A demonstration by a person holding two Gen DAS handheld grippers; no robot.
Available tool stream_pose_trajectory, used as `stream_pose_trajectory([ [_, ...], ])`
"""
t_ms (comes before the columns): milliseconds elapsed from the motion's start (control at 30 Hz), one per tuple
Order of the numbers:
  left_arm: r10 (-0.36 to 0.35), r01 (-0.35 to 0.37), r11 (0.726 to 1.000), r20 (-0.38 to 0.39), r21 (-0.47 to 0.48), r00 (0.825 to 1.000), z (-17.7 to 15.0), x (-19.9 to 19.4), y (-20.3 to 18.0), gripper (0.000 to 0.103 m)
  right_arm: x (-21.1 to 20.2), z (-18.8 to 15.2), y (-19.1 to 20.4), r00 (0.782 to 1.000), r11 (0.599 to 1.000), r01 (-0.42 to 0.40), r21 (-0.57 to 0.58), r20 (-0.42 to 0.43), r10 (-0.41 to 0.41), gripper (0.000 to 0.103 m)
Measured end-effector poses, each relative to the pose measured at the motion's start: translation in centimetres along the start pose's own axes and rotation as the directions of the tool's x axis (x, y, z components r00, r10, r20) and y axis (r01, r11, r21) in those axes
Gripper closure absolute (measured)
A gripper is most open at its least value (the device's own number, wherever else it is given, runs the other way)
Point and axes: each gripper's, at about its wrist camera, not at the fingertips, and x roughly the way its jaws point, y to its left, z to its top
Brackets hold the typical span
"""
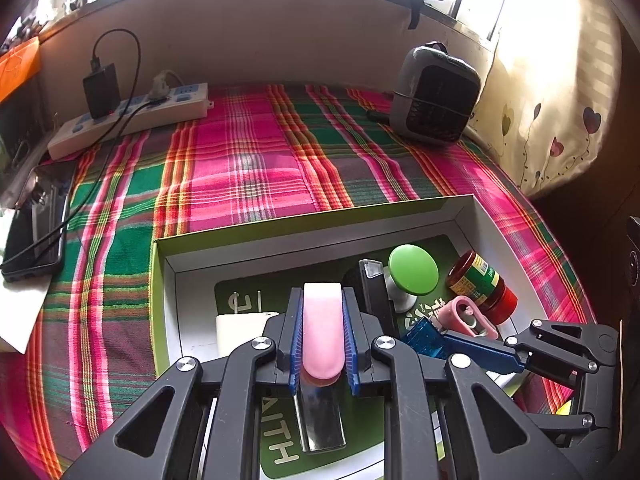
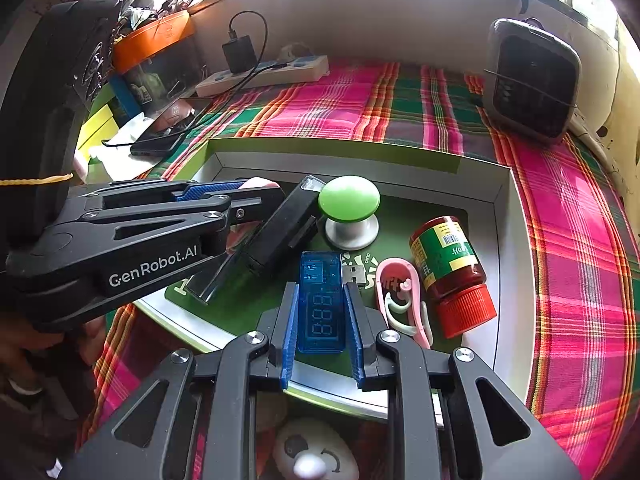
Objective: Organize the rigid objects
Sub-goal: 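Carry the pink piece into the box with the left tool while the right tool lowers the USB meter there, then open both tools to release the pink piece and the USB meter inside the box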
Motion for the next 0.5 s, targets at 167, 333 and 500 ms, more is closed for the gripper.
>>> stream_pose_trajectory([
  [167, -0.003, 0.003, 1.000, -0.002, -0.006, 1.000, 0.04, -0.02, 0.07, 0.086, -0.04, -0.02, -0.08, 1.000, 1.000, 0.002, 0.001, 0.001, -0.002, 0.080],
  [333, -0.007, 0.007, 1.000, -0.004, -0.014, 1.000, 0.05, -0.04, 0.13, 0.085, -0.08, -0.03, -0.15, 1.000, 1.000, 0.001, 0.004, 0.003, -0.001, 0.080],
  [500, -0.006, 0.006, 1.000, -0.003, -0.013, 1.000, 0.06, -0.07, 0.09, 0.078, -0.08, -0.03, -0.16, 1.000, 1.000, 0.000, 0.004, 0.003, 0.000, 0.080],
])
